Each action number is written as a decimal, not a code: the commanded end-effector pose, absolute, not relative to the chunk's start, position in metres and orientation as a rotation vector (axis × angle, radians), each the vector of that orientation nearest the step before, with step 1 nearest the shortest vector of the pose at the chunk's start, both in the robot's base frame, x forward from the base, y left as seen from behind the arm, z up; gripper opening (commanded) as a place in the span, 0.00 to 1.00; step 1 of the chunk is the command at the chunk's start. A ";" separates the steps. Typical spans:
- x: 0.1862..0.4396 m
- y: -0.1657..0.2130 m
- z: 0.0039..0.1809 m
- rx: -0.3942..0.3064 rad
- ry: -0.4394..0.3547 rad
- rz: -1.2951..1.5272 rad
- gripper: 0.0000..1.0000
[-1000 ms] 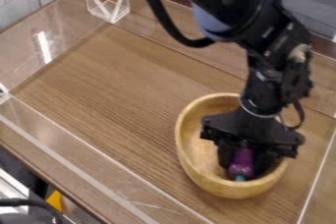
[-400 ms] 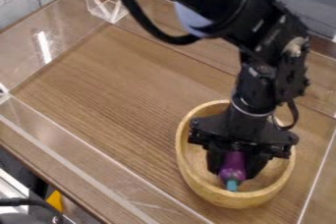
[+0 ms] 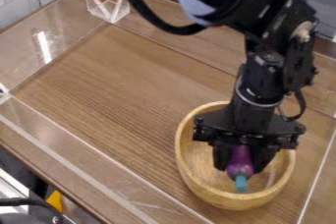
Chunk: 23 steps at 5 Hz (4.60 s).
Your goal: Remove the purple eggplant from inside the brown bowl and put it on the table
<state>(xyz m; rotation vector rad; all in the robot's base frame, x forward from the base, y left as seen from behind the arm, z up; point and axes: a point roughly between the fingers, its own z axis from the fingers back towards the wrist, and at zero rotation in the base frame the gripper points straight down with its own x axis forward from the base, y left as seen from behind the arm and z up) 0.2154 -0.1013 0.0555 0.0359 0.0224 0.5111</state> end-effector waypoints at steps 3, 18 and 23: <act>0.210 -0.124 0.090 0.003 -0.018 0.588 0.00; 0.226 -0.063 0.131 0.036 -0.110 0.871 0.00; 0.324 0.031 0.103 -0.022 -0.276 1.180 0.00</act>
